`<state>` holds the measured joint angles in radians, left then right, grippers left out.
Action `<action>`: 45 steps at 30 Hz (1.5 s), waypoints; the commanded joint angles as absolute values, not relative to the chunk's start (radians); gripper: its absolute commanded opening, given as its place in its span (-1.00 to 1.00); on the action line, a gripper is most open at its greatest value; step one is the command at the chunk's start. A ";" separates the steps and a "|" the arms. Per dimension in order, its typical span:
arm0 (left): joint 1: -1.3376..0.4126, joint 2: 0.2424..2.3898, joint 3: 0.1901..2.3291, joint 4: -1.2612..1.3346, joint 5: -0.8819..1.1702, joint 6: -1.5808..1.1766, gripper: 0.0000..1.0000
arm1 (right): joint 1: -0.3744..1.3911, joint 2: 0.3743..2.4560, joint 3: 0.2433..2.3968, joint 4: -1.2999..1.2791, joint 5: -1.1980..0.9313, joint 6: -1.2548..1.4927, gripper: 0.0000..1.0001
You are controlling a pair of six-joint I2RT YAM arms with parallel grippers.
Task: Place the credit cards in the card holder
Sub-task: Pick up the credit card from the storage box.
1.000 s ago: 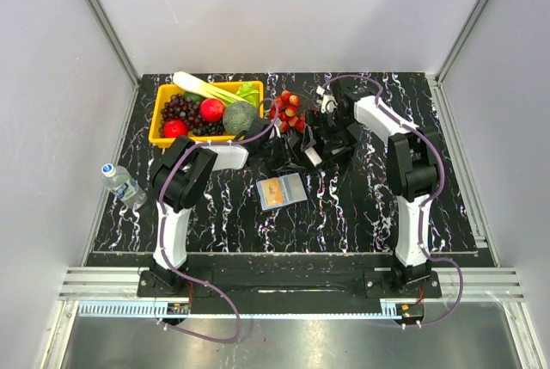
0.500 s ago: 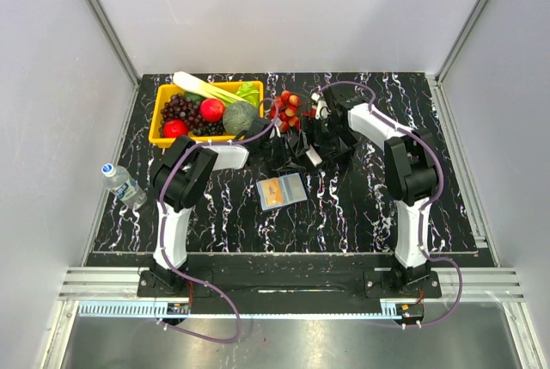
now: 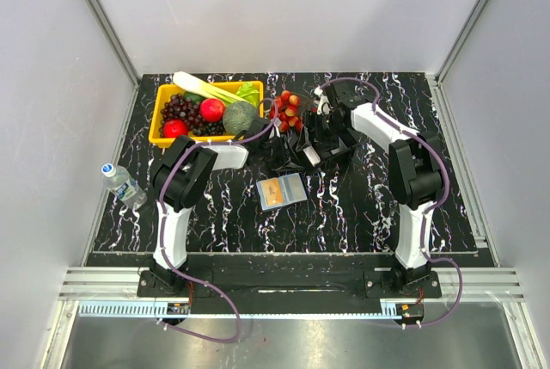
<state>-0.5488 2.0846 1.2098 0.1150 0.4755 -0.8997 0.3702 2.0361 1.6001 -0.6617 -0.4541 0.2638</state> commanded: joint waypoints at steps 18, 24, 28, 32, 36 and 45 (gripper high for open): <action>-0.554 2.085 1.244 0.215 0.495 -0.923 -0.46 | 0.397 1.982 1.612 -0.678 -0.512 0.273 0.13; -0.554 2.088 1.246 0.215 0.497 -0.925 -0.46 | 0.396 1.993 1.626 -0.701 -0.459 0.256 0.12; -0.554 2.086 1.244 0.218 0.499 -0.923 -0.46 | 0.394 1.968 1.638 -0.700 -0.381 0.245 0.29; -0.554 2.082 1.235 0.219 0.497 -0.925 -0.46 | 0.361 1.944 1.657 -0.696 -0.324 0.232 0.58; -0.554 2.080 1.235 0.221 0.499 -0.923 -0.46 | 0.310 1.971 1.655 -0.692 -0.322 0.210 0.68; -0.554 2.091 1.253 0.212 0.505 -0.919 -0.46 | 0.290 2.108 1.669 -0.707 -0.423 0.167 0.78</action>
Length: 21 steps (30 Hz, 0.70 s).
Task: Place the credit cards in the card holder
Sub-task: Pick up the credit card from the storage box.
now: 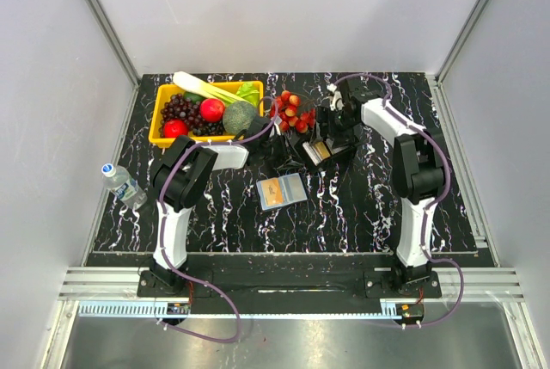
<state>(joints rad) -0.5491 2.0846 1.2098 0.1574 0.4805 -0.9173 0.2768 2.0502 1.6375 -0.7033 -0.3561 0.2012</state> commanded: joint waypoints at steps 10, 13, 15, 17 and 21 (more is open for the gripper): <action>-0.554 2.105 1.272 0.202 0.514 -0.917 -0.46 | 0.291 2.177 1.680 -0.733 -0.610 0.149 0.69; -0.554 2.106 1.275 0.202 0.514 -0.917 -0.46 | 0.296 2.158 1.671 -0.727 -0.689 0.149 0.58; -0.552 2.109 1.276 0.201 0.514 -0.917 -0.46 | 0.298 2.145 1.666 -0.724 -0.687 0.152 0.52; -0.554 2.106 1.273 0.202 0.512 -0.919 -0.46 | 0.298 2.138 1.670 -0.732 -0.683 0.149 0.46; -0.554 2.103 1.266 0.206 0.511 -0.920 -0.46 | 0.298 2.122 1.669 -0.730 -0.676 0.153 0.24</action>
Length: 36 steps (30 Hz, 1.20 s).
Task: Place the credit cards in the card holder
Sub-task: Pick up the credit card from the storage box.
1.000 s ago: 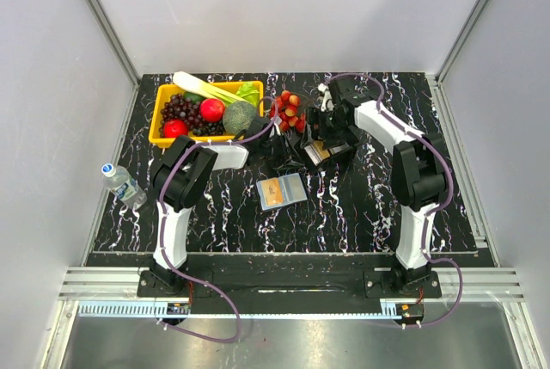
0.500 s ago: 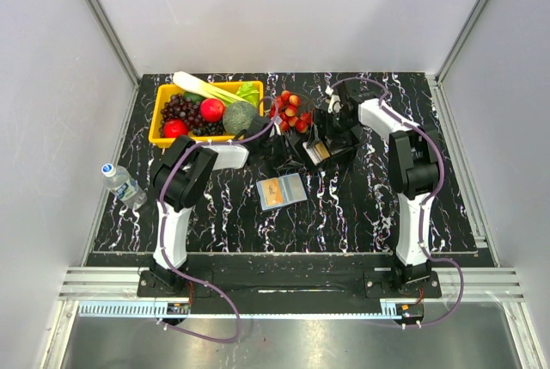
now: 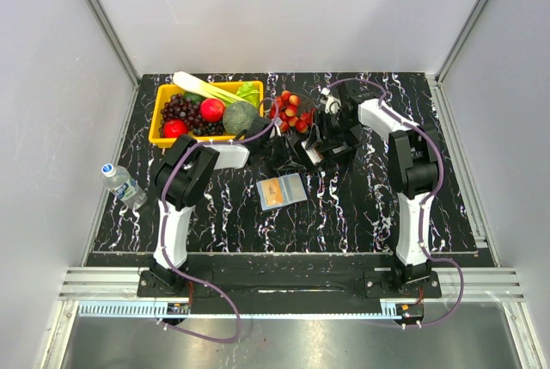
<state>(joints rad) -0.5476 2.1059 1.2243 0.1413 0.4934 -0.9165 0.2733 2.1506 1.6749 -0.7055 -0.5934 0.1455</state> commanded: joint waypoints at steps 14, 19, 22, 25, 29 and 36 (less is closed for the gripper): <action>-0.552 2.095 1.249 0.215 0.509 -0.923 -0.46 | 0.298 2.049 1.654 -0.733 -0.666 0.170 0.34; -0.552 2.094 1.247 0.216 0.508 -0.923 -0.46 | 0.298 2.042 1.652 -0.741 -0.644 0.170 0.27; -0.552 2.094 1.247 0.218 0.508 -0.925 -0.46 | 0.298 2.039 1.655 -0.745 -0.627 0.170 0.19; -0.551 2.094 1.246 0.218 0.509 -0.923 -0.46 | 0.298 2.042 1.658 -0.746 -0.627 0.175 0.16; -0.551 2.094 1.247 0.218 0.509 -0.925 -0.46 | 0.298 2.039 1.657 -0.745 -0.626 0.178 0.07; -0.551 2.095 1.247 0.218 0.511 -0.925 -0.46 | 0.298 2.023 1.657 -0.745 -0.623 0.181 0.04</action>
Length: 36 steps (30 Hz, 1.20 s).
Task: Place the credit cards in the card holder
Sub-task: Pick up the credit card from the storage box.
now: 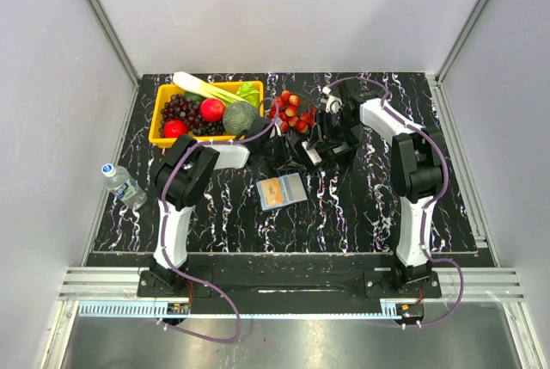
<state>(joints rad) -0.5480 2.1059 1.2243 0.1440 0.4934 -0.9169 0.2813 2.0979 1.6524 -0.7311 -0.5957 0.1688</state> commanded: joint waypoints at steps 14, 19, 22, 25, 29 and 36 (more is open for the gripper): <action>-0.552 2.100 1.253 0.218 0.520 -0.923 -0.46 | 0.298 2.029 1.669 -0.765 -0.572 0.178 -0.43; -0.552 2.102 1.255 0.216 0.522 -0.922 -0.46 | 0.298 2.028 1.677 -0.764 -0.508 0.178 -0.53; -0.552 2.102 1.255 0.216 0.523 -0.922 -0.46 | 0.298 2.034 1.686 -0.768 -0.488 0.181 -0.63; -0.552 2.102 1.255 0.215 0.525 -0.923 -0.46 | 0.299 2.043 1.695 -0.770 -0.466 0.187 -0.65; -0.552 2.103 1.258 0.216 0.523 -0.922 -0.46 | 0.298 2.063 1.706 -0.776 -0.394 0.187 -0.84; -0.552 2.106 1.250 0.227 0.526 -0.927 -0.46 | 0.298 2.108 1.704 -0.796 -0.318 0.166 -0.89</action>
